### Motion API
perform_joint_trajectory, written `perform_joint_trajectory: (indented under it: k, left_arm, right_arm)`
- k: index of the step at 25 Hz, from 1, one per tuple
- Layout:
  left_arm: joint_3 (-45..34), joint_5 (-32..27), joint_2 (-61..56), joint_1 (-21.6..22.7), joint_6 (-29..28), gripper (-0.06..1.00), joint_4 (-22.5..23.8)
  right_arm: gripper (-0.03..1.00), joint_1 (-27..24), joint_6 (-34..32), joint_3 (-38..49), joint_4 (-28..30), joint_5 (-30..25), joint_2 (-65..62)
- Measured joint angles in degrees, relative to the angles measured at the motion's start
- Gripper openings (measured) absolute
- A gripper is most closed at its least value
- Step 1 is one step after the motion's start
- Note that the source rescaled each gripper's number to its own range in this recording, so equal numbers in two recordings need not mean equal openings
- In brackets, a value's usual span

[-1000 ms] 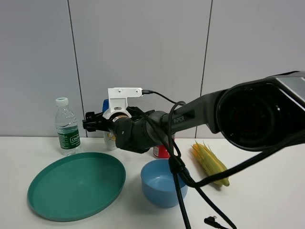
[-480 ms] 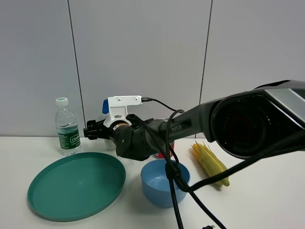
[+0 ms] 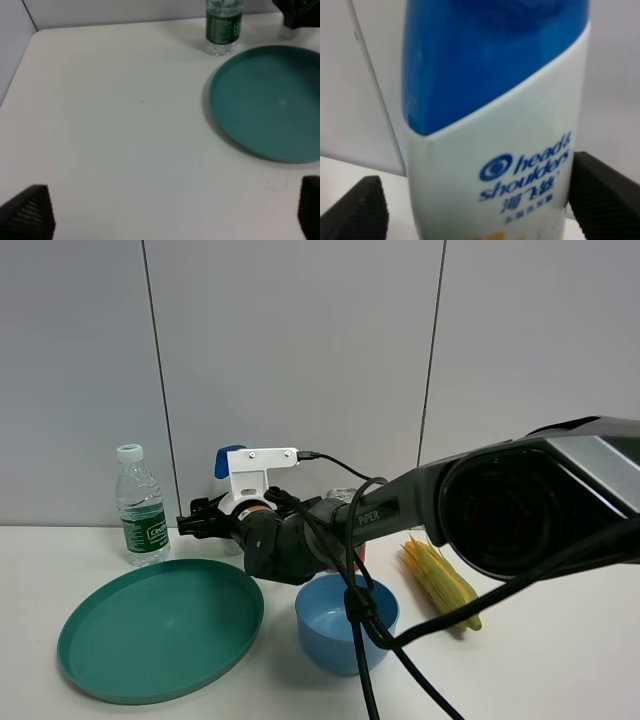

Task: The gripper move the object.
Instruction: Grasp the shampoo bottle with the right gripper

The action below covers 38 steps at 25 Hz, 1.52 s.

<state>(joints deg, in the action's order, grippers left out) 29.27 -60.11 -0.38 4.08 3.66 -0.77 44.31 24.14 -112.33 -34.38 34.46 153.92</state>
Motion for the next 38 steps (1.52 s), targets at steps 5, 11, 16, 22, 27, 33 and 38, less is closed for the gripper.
perform_joint_trajectory:
  k: [5, 11, 16, 22, 27, 33, 38]
  left_arm:
    - [0.0, 0.0, 0.0, 0.0, 0.0, 1.0, 0.0]
    - [0.0, 0.0, 0.0, 0.0, 0.0, 1.0, 0.0]
    - [0.0, 0.0, 0.0, 0.0, 0.0, 1.0, 0.0]
    - [0.0, 0.0, 0.0, 0.0, 0.0, 1.0, 0.0]
    - [0.0, 0.0, 0.0, 0.0, 0.0, 1.0, 0.0]
    - [0.0, 0.0, 0.0, 0.0, 0.0, 1.0, 0.0]
    - [0.0, 0.0, 0.0, 0.0, 0.0, 1.0, 0.0]
  right_arm:
    - [0.61, 0.0, 0.0, 0.0, 0.0, 1.45, 0.0]
    - [0.61, 0.0, 0.0, 0.0, 1.37, 1.53, 0.0]
    - [0.67, 0.0, 0.0, 0.0, 1.64, 1.53, 0.22]
    - [0.7, 0.0, 0.0, 0.0, 1.7, 1.63, 0.82]
    - [0.7, 0.0, 0.0, 0.0, 1.7, 2.7, 0.82]
    - [0.65, 0.0, 0.0, 0.0, 1.7, 3.49, 0.82]
    - [0.36, 0.0, 0.0, 0.0, 1.7, 4.35, 0.82]
